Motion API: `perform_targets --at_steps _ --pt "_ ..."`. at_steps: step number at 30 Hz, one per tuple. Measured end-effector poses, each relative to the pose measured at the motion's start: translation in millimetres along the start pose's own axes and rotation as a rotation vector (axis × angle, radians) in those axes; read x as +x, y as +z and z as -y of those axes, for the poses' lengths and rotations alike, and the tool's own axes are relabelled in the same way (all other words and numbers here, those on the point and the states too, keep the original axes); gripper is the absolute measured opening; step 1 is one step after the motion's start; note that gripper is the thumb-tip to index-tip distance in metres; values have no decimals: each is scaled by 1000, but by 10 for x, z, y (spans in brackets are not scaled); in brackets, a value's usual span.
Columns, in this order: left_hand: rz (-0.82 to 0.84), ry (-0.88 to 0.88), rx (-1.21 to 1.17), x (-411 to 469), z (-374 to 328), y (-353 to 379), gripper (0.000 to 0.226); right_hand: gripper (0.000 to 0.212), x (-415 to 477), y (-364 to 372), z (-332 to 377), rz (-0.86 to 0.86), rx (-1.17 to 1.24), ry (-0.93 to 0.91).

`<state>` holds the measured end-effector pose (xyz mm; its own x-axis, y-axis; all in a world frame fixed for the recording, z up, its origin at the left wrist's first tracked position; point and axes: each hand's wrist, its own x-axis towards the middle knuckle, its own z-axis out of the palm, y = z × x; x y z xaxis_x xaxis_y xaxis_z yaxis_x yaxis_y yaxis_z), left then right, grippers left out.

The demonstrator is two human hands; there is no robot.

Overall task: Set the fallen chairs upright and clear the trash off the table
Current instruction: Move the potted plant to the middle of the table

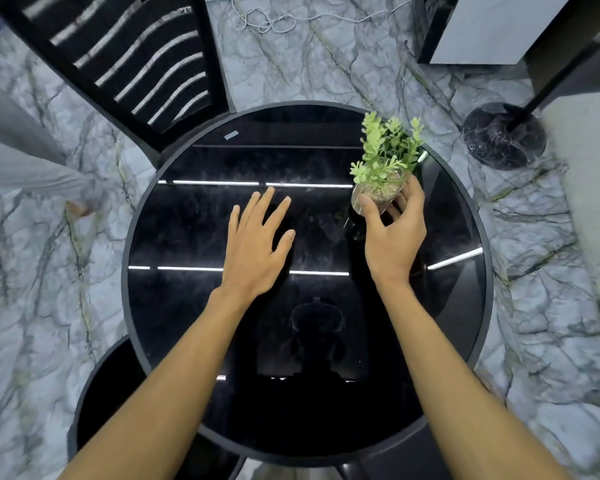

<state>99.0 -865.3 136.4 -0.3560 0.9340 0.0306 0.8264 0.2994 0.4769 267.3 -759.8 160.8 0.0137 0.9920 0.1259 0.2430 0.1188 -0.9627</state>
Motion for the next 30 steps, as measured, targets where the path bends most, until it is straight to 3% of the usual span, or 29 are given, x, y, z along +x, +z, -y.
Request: perform_targets --at_steps 12,30 --pt "-9 -91 -13 -932 473 -254 51 59 -953 214 193 147 -4 -12" --pt "5 -75 74 -1074 585 -28 52 58 -1133 323 64 154 -4 37"
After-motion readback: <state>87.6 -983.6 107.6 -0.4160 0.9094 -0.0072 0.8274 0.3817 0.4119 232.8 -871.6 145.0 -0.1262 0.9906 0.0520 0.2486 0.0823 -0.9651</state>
